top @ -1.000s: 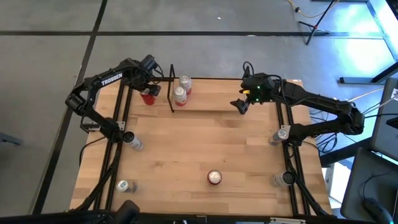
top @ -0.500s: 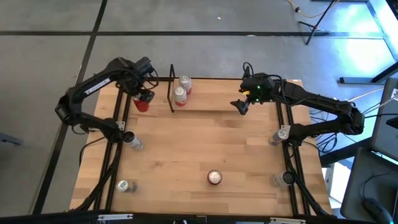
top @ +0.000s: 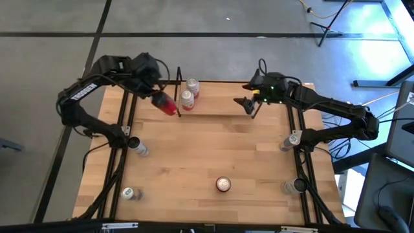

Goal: Place canned beverage on shelf
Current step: Put the top red soda can on the shelf

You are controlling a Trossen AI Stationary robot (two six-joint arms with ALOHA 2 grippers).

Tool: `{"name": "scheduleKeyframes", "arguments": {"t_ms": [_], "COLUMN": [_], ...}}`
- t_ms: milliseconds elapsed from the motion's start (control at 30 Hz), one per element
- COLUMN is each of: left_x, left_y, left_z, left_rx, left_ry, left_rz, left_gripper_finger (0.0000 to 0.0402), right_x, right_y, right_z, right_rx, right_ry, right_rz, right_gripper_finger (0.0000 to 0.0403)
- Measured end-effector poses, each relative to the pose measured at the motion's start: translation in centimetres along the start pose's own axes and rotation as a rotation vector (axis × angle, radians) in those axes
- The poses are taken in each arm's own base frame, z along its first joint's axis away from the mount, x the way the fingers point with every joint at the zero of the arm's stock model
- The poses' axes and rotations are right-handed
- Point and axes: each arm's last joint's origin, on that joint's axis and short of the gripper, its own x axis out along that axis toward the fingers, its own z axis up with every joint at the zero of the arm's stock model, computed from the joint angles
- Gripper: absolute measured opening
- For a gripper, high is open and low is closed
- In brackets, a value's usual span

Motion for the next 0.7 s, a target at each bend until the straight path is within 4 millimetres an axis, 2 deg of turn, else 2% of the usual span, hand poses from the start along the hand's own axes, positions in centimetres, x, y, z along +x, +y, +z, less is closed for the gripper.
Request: {"name": "scheduleKeyframes", "arguments": {"t_ms": [200, 300, 500, 700], "left_x": [2.4, 4.1, 8.0, 10.1], "left_y": [-4.4, -6.4, -9.1, -10.4], "left_z": [2.9, 4.5, 7.6, 9.9], "left_rx": [0.104, 0.165, 0.227, 0.257], "left_ry": [-0.041, -0.050, -0.064, -0.119], "left_rz": [-0.107, -0.122, -0.100, -0.151], "left_gripper_finger": [0.0260, 0.0260, 0.0260, 0.0260], "right_x": [0.0, 0.0, 0.4, 2.1], "right_y": [-0.1, -0.2, -0.2, 0.0], "right_z": [0.7, 0.8, 0.8, 0.2], "right_rx": [-0.019, -0.018, -0.015, -0.014], "right_ry": [-0.077, -0.093, -0.095, -0.027], "right_rz": [-0.074, -0.101, -0.095, -0.036], "right_gripper_finger": [0.0383, 0.0361, 0.0261, 0.0139]}}
